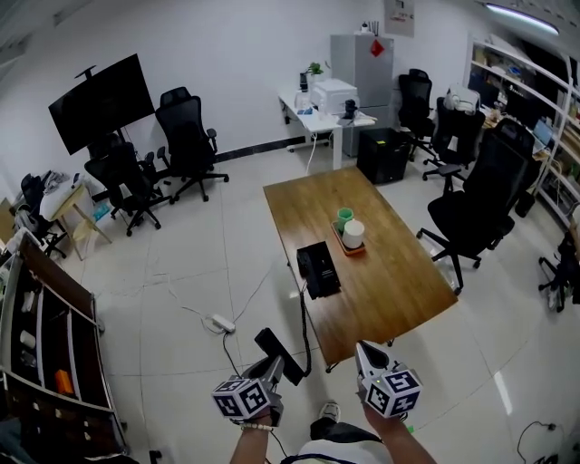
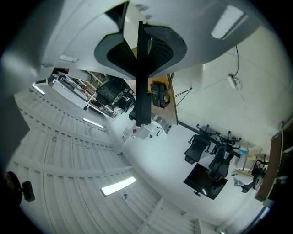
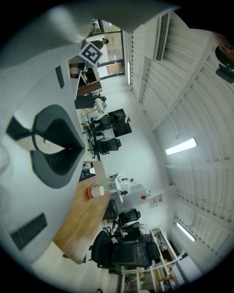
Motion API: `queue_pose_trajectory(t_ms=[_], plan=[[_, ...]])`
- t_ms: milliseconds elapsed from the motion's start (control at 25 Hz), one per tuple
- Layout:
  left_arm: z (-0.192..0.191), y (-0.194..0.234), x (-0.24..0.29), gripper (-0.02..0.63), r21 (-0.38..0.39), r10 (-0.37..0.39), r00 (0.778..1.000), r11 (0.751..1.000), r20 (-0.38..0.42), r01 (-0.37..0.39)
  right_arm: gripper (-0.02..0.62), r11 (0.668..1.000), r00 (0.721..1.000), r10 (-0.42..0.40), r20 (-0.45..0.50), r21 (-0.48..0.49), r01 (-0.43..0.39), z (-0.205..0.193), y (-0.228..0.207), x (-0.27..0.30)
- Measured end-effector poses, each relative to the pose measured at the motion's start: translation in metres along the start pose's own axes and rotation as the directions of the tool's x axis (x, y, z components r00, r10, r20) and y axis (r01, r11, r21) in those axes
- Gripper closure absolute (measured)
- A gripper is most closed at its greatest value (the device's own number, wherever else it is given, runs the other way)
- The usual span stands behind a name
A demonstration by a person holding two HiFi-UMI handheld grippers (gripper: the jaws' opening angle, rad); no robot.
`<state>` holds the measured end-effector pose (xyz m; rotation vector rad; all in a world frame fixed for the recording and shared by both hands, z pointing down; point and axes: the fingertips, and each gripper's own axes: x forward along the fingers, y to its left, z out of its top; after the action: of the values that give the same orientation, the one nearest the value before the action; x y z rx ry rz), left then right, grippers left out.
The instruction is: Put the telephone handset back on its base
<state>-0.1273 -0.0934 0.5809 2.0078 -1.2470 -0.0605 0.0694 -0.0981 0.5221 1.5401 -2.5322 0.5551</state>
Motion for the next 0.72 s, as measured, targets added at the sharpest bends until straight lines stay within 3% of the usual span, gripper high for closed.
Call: queue_pose_trajectory(t_ms=[240, 400, 720], plan=[[0.019, 0.012, 0.057, 0.532, -0.031, 0.004, 1.0, 1.0, -0.027, -0.005, 0.594, 1.0, 1.0, 0.016, -0.002, -0.004, -0.016, 0.021, -0.034, 0.036], [0.029, 0.006, 0.089, 0.532, -0.025, -0.044, 0.998, 0.999, -0.055, 0.043, 0.594, 1.0, 1.0, 0.009, 0.009, 0.0, -0.009, 0.028, -0.055, 0.05], [0.032, 0.023, 0.132, 0.532, -0.056, -0.076, 0.988, 0.996, -0.133, 0.07, 0.594, 0.998, 1.0, -0.008, 0.004, 0.06, 0.008, 0.023, -0.079, 0.067]])
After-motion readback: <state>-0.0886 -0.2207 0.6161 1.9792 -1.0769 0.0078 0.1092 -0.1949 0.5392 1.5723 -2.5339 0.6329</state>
